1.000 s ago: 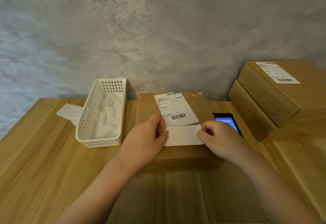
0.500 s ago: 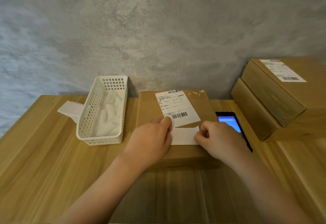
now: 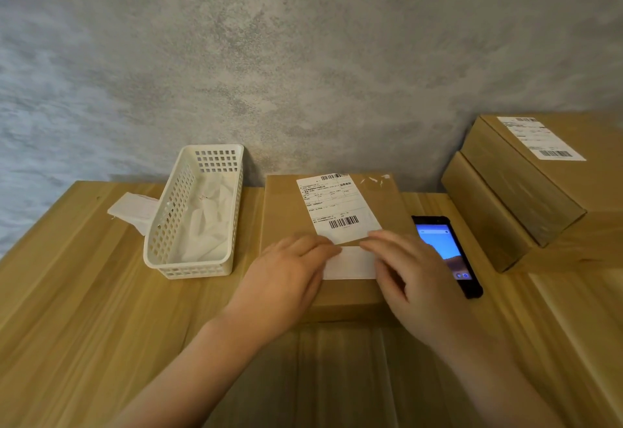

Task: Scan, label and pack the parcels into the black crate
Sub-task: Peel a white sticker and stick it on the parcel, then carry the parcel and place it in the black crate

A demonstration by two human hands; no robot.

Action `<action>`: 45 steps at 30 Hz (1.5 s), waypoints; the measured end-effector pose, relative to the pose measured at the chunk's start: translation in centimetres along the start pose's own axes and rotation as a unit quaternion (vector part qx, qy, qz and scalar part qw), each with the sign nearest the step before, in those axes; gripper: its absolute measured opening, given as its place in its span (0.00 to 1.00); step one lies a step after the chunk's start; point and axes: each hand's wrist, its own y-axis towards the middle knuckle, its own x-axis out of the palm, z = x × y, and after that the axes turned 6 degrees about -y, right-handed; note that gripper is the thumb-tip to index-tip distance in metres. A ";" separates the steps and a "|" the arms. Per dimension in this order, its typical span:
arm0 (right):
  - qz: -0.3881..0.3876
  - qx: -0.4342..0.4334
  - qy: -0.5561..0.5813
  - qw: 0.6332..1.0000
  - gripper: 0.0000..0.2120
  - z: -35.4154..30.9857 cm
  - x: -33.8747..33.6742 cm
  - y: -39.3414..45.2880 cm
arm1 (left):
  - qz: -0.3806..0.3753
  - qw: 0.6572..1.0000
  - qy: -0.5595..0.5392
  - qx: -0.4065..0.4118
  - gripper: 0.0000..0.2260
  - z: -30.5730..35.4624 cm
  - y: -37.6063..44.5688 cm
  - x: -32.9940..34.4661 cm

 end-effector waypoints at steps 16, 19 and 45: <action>-0.071 0.093 0.082 0.990 0.30 2.2 0.4 -2.8 | -0.098 0.995 -0.011 -0.030 0.30 -1.1 -3.1 -0.9; -0.029 0.162 0.157 0.974 0.31 3.0 -0.7 -1.0 | -0.008 0.990 -0.091 -0.106 0.28 -1.8 -2.2 -1.7; -0.004 0.171 0.180 0.969 0.36 -2.7 -6.4 -0.7 | 0.085 0.964 -0.185 -0.169 0.33 0.0 -4.6 -6.1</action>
